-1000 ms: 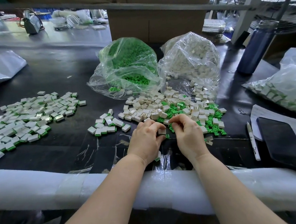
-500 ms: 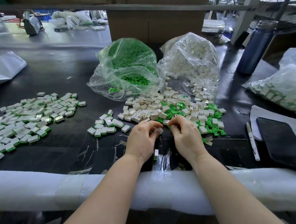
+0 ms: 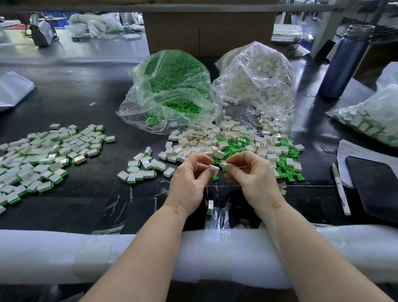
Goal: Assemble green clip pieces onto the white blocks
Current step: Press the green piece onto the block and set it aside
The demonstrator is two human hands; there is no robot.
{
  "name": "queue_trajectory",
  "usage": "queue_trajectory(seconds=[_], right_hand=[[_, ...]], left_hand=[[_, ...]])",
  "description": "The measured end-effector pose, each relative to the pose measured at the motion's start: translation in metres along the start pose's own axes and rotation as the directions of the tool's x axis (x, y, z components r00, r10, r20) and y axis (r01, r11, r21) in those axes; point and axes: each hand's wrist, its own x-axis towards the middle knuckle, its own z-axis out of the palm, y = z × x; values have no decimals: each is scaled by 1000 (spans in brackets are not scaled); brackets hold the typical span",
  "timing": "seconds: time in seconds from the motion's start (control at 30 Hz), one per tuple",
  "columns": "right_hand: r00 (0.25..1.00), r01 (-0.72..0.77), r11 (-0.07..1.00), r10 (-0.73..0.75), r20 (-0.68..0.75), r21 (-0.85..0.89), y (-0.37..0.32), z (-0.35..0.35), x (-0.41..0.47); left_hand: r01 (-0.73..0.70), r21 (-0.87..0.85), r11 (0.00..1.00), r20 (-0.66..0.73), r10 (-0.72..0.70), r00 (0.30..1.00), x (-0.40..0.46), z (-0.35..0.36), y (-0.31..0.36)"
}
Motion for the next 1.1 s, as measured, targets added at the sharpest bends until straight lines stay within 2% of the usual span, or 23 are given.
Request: queue_trajectory(seconds=[0.1, 0.17, 0.63, 0.83, 1.1], right_hand=[[999, -53, 992, 53, -2, 116, -1, -1, 0], [998, -58, 990, 56, 17, 128, -1, -1, 0], [996, 89, 971, -80, 50, -222, 1, 2, -1], [995, 17, 995, -8, 100, -95, -2, 2, -2], [997, -53, 996, 57, 51, -77, 0, 1, -1]], left_hand=[[4, -51, 999, 25, -3, 1000, -1, 0, 1], [6, -48, 999, 33, -5, 999, -1, 0, 1], [35, -67, 997, 87, -29, 996, -1, 0, 1], [58, -103, 993, 89, -49, 995, -2, 0, 3], [62, -83, 995, 75, -56, 996, -3, 1, 4]])
